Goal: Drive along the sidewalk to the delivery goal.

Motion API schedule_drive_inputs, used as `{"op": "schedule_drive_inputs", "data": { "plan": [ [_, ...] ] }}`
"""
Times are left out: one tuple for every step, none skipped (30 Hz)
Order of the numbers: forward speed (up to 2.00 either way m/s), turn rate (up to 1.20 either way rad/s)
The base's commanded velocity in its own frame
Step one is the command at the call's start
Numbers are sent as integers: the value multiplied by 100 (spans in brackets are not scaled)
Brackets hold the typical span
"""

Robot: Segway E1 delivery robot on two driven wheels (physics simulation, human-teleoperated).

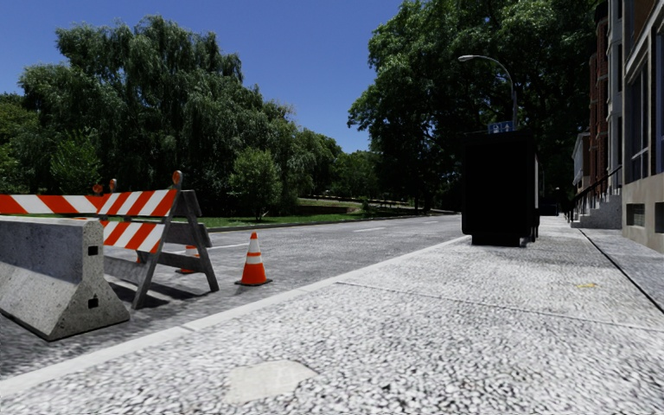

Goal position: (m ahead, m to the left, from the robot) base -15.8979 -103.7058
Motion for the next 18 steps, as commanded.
{"op": "schedule_drive_inputs", "data": {
  "plan": [
    [180,-67],
    [180,-67],
    [180,-67],
    [180,-67],
    [180,-67],
    [180,-67],
    [180,-67],
    [180,-67],
    [181,-67],
    [181,-67],
    [182,-67],
    [184,-67],
    [190,-67],
    [193,-67],
    [193,-67],
    [194,-67],
    [194,-67],
    [194,-67]
  ]
}}
